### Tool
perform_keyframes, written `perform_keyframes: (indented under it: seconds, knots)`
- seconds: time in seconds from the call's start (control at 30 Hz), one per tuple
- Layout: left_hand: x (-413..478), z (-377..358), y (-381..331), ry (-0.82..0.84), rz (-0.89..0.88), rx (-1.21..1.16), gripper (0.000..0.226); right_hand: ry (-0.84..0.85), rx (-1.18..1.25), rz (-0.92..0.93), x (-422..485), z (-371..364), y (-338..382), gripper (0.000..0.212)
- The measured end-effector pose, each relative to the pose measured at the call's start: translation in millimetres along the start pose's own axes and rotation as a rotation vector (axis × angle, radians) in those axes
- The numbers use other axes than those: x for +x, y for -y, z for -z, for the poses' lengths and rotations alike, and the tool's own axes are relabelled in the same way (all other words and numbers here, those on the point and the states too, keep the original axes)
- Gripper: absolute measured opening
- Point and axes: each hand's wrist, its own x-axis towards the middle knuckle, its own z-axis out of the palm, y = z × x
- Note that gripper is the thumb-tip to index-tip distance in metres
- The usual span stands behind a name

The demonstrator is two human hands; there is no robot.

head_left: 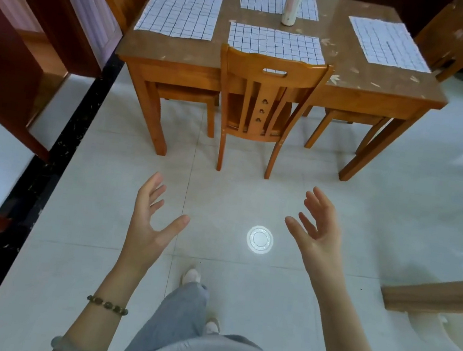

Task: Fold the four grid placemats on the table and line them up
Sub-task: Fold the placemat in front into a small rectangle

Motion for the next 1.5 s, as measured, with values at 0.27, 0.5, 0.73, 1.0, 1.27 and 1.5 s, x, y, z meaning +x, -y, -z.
perform_keyframes:
  seconds: [0.27, 0.5, 0.73, 1.0, 1.27, 1.5]
  knots:
    - [145, -9, 12, 0.007, -0.044, 0.017, 0.082, -0.042, -0.095, -0.02, 130, -33, 5, 0.067]
    - [287, -18, 2, 0.053, -0.09, -0.024, 0.084, -0.089, -0.118, -0.002, 250, -67, 27, 0.067]
    - [390, -43, -9, 0.109, -0.111, -0.093, 0.083, -0.141, -0.102, 0.037, 338, -89, 40, 0.069]
    - [485, -77, -13, 0.111, -0.127, -0.086, 0.086, -0.13, -0.055, 0.082, 444, -83, 31, 0.07]
    - [587, -134, -22, 0.027, -0.136, -0.068, 0.084, -0.036, 0.003, 0.117, 587, -64, 36, 0.067]
    - [667, -196, -35, -0.034, -0.105, -0.074, 0.086, 0.041, 0.01, 0.087, 696, -39, 39, 0.066]
